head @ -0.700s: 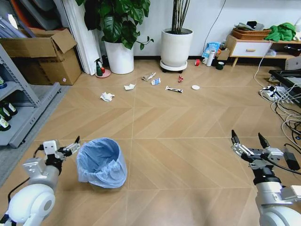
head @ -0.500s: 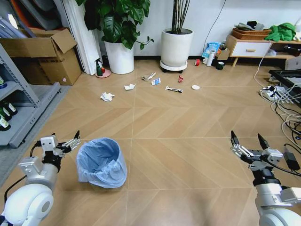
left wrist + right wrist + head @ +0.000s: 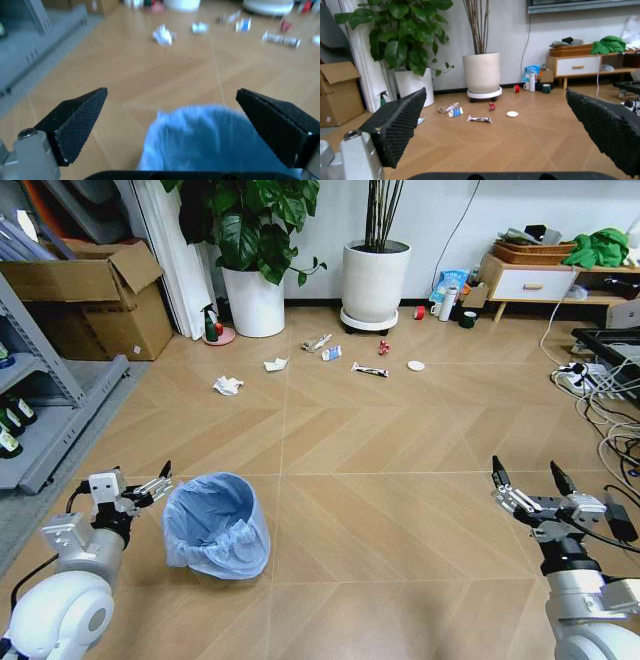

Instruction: Pick up the trash bin and place the garbage on the floor into it.

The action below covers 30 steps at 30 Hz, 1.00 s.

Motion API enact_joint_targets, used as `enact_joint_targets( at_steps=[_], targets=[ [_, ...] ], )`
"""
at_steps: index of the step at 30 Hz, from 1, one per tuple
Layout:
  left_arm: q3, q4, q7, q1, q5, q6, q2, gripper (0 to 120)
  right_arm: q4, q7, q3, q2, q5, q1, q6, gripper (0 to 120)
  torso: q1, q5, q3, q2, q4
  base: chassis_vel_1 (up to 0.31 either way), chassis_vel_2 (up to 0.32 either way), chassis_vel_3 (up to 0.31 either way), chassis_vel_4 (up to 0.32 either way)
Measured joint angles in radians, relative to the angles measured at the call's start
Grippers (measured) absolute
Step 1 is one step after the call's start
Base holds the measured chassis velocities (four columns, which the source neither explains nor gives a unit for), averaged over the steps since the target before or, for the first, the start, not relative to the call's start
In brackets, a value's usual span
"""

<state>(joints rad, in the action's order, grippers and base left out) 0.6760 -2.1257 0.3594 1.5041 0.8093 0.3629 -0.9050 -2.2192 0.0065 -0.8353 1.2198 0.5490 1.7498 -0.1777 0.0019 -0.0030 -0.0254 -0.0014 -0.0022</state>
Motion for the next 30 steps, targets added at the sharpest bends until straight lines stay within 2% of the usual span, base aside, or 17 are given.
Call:
enact_joint_targets(
  at_steps=[5, 6, 10, 15, 20, 21, 24, 25, 28, 30],
  targets=[
    [-0.051, 0.116, 0.004, -0.040, 0.033, 0.043, 0.005, 100, 0.046, 0.000, 0.034, -0.009, 0.000, -0.033, 0.005, 100, 0.000, 0.0000, 0.000, 0.000, -0.0001, 0.000, 0.000, 0.000, 0.000],
    [-0.051, 0.116, 0.004, -0.040, 0.033, 0.043, 0.005, 100, 0.046, 0.000, 0.034, -0.009, 0.000, -0.033, 0.005, 100, 0.000, 0.0000, 0.000, 0.000, -0.0001, 0.000, 0.000, 0.000, 0.000],
    [-0.115, 0.230, 0.004, -0.103, 0.044, 0.057, -0.007, 100, 0.069, 0.000, 0.052, -0.010, -0.001, -0.040, 0.007, 100, 0.000, -0.0005, 0.000, 0.000, 0.0000, 0.000, 0.000, 0.000, 0.000],
    [-0.154, 0.281, 0.004, -0.151, 0.048, 0.070, -0.013, 95, 0.075, 0.000, 0.053, -0.008, -0.001, -0.043, 0.008, 100, 0.000, -0.0003, 0.000, 0.000, -0.0002, 0.000, 0.000, 0.000, 0.000],
    [-0.192, 0.335, 0.023, -0.207, 0.050, 0.120, -0.007, 79, 0.083, 0.002, 0.057, -0.007, -0.001, -0.054, 0.012, 100, 0.000, -0.0003, 0.000, 0.000, -0.0001, 0.000, 0.000, 0.000, 0.000],
    [-0.192, 0.335, 0.023, -0.207, 0.050, 0.120, -0.007, 79, 0.083, 0.002, 0.057, -0.007, -0.001, -0.054, 0.012, 100, 0.000, -0.0003, 0.000, 0.000, -0.0001, 0.000, 0.000, 0.000, 0.000],
    [-0.199, 0.358, 0.031, -0.224, 0.054, 0.144, 0.004, 66, 0.086, 0.003, 0.060, -0.009, 0.001, -0.061, 0.016, 100, 0.000, -0.0001, 0.000, 0.000, -0.0001, 0.000, 0.000, 0.000, 0.000],
    [-0.199, 0.358, 0.031, -0.224, 0.054, 0.144, 0.004, 66, 0.086, 0.003, 0.060, -0.009, 0.001, -0.061, 0.016, 100, 0.000, -0.0001, 0.000, 0.000, -0.0001, 0.000, 0.000, 0.000, 0.000],
    [-0.200, 0.358, 0.031, -0.226, 0.069, 0.151, 0.010, 51, 0.087, 0.004, 0.062, -0.009, 0.003, -0.065, 0.018, 100, 0.000, -0.0001, 0.000, 0.000, 0.0000, 0.000, 0.000, 0.000, 0.000],
    [-0.200, 0.355, 0.031, -0.226, 0.074, 0.153, 0.011, 47, 0.088, 0.004, 0.064, -0.009, 0.003, -0.066, 0.018, 100, 0.000, -0.0002, 0.000, 0.000, 0.0000, 0.000, 0.000, 0.000, 0.000]
  ],
)
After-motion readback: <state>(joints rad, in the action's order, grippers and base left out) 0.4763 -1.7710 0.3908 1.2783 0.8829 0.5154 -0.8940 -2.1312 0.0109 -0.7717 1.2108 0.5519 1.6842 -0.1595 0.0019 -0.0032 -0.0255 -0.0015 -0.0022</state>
